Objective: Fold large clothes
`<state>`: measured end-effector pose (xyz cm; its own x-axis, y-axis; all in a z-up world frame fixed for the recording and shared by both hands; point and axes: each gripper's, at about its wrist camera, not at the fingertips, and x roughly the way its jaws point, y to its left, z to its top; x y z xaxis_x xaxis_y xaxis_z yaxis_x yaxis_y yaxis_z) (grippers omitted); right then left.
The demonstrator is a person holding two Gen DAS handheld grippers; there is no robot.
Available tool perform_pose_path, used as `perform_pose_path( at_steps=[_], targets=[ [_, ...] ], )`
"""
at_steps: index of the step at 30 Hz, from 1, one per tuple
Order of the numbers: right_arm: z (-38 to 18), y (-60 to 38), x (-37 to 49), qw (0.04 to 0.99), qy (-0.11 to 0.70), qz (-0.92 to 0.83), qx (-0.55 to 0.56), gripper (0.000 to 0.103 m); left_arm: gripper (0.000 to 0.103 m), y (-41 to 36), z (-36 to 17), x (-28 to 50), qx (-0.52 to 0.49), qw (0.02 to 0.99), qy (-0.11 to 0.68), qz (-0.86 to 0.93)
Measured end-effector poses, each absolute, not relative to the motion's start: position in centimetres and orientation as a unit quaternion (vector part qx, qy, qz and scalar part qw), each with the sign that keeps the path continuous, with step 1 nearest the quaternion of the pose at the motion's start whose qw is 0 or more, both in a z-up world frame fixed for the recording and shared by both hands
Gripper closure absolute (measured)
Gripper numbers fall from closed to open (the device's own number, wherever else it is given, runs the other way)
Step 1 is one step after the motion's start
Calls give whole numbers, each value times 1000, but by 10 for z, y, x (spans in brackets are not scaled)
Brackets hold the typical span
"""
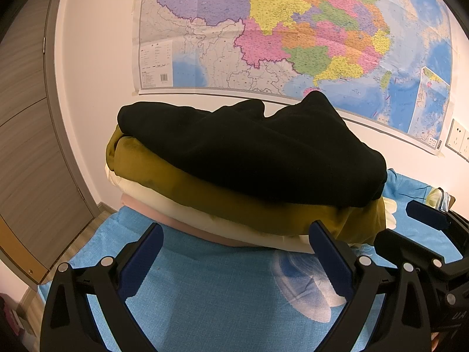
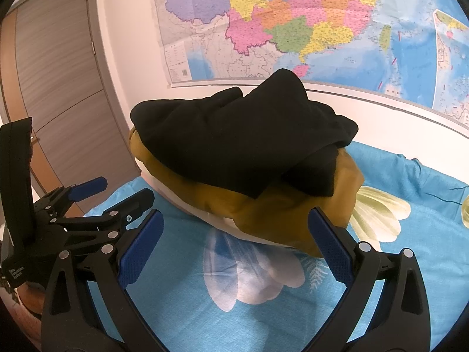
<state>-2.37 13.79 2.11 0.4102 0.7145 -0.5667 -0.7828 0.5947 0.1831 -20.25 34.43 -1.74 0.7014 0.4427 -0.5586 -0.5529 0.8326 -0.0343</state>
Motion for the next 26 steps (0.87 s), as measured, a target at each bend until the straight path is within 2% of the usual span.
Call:
perform_pose_path(
  at_steps=[20, 26],
  targets=[
    [15, 137, -36, 835, 313, 449, -60, 6, 7, 336, -25, -220, -111, 917, 270, 271],
    [4, 113, -37, 842, 328, 426, -54, 6, 7, 317, -40, -215, -112, 920, 293, 234]
  ],
)
